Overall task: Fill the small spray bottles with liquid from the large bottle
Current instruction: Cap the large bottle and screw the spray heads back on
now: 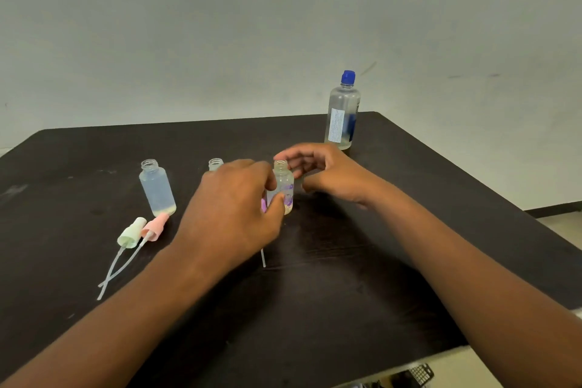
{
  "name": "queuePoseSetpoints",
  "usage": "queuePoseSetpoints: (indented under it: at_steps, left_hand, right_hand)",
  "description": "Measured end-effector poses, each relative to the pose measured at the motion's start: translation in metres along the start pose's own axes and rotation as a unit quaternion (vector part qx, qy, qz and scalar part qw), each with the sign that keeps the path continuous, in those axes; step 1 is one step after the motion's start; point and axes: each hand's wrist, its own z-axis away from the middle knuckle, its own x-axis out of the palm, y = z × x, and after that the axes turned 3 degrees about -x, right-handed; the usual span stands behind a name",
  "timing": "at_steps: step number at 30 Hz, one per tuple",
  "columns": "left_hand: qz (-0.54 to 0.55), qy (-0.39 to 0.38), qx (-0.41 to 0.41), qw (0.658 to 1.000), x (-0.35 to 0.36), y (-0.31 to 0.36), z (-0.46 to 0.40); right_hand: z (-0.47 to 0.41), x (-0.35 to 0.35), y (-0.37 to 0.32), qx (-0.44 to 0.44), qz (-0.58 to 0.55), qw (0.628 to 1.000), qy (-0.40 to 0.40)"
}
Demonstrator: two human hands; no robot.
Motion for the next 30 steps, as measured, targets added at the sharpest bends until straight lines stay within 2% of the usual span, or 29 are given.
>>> queuePoseSetpoints:
  at_steps: [7, 13, 17, 23, 30]
  left_hand:
    - [-0.014, 0.024, -0.037, 0.999, -0.001, -0.002, 0.007]
    - [-0.082, -0.043, -0.093, 0.991, 0.018, -0.012, 0.005]
    - [-0.062, -0.072, -0.106, 0.990, 0.024, -0.011, 0.003]
    - [-0.011, -0.052, -0.126, 0.991, 0.019, -0.008, 0.004]
    - [0.059, 0.027, -0.090, 0.994, 0.007, 0.001, 0.011]
  right_hand:
    - [0.005, 0.007, 0.008, -0.018, -0.059, 0.994, -0.094]
    - [0.005, 0.017, 0.008, -0.043, -0.027, 0.998, -0.030]
    - [0.006, 0.022, 0.005, -0.051, -0.014, 0.999, 0.006]
    - [0.009, 0.024, 0.001, -0.049, -0.007, 0.998, 0.044]
    - [0.014, 0.018, -0.002, -0.045, -0.033, 0.996, 0.072]
